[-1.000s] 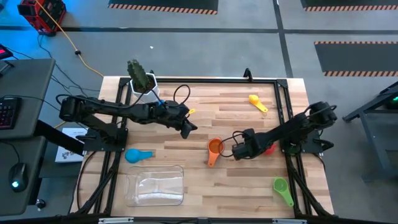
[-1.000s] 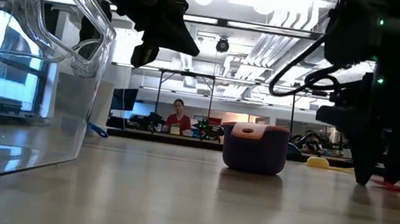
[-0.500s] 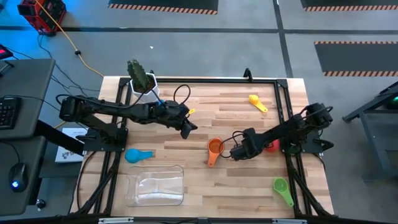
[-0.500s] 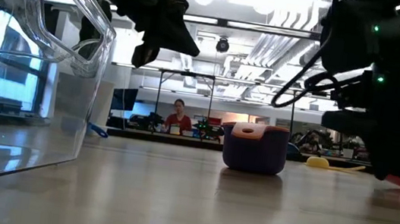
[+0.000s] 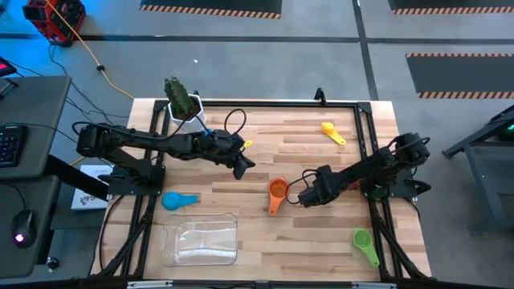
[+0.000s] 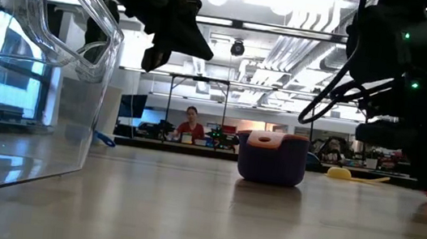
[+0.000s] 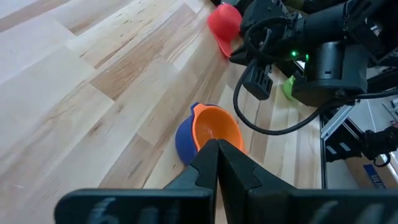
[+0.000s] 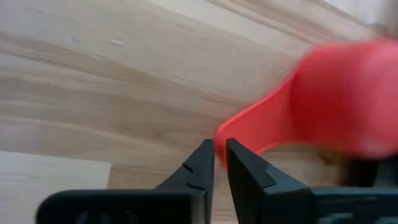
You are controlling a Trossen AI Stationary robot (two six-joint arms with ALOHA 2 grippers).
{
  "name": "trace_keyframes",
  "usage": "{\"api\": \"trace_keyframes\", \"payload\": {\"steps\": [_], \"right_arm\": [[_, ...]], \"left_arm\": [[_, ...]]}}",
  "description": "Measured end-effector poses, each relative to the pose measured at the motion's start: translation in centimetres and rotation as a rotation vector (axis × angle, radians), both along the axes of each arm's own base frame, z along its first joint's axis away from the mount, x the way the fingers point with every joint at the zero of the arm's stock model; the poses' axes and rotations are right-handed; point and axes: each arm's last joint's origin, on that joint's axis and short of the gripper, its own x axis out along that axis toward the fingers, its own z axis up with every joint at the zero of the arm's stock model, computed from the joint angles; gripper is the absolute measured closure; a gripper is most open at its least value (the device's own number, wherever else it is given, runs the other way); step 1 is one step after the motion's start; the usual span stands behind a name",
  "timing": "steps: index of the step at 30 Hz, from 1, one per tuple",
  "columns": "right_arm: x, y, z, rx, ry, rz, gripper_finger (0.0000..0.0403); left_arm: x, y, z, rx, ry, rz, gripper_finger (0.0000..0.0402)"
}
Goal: Nest measuring cups in basket
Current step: Stack the red measuring cup on top of the orange measuring cup
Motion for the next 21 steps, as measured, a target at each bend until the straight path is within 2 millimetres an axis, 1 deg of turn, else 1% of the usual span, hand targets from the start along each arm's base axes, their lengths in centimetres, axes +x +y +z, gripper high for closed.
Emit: {"api": "trace_keyframes", "payload": {"steps": [3, 7, 10, 13, 15, 17, 19, 21], "right_arm": [[0.6, 0.2, 0.7, -0.017, -0.036, 0.040, 0.0398], [1.3, 0.4, 1.8, -0.045, -0.049, 0.067, 0.0400], [2.0, 0.5, 3.2, -0.079, -0.070, 0.093, 0.0401], [3.0, 0.7, 4.6, -0.084, -0.101, 0.161, 0.0402], [3.6, 0.8, 6.1, -0.082, -0.130, 0.236, 0.0402], [3.8, 1.0, 8.1, -0.080, -0.188, 0.312, 0.0403], [3.3, 1.0, 10.5, -0.105, -0.277, 0.383, 0.0403], [2.0, 1.0, 12.8, -0.129, -0.383, 0.410, 0.0403]], "left_arm": [[0.0, 0.0, 0.0, 0.001, 0.000, -0.001, 0.0401], [0.0, 0.0, 0.0, 0.005, 0.002, -0.004, 0.0402], [0.0, 0.0, 0.0, 0.005, 0.001, -0.005, 0.0401], [0.0, 0.0, 0.0, 0.005, 0.001, -0.005, 0.0401], [0.0, 0.0, 0.0, 0.004, 0.002, -0.006, 0.0401], [0.0, 0.0, 0.0, 0.004, 0.002, -0.006, 0.0402], [0.0, 0.0, 0.0, 0.001, 0.002, -0.011, 0.0402], [0.0, -0.1, 0.0, -0.005, 0.002, -0.021, 0.0401]]}}
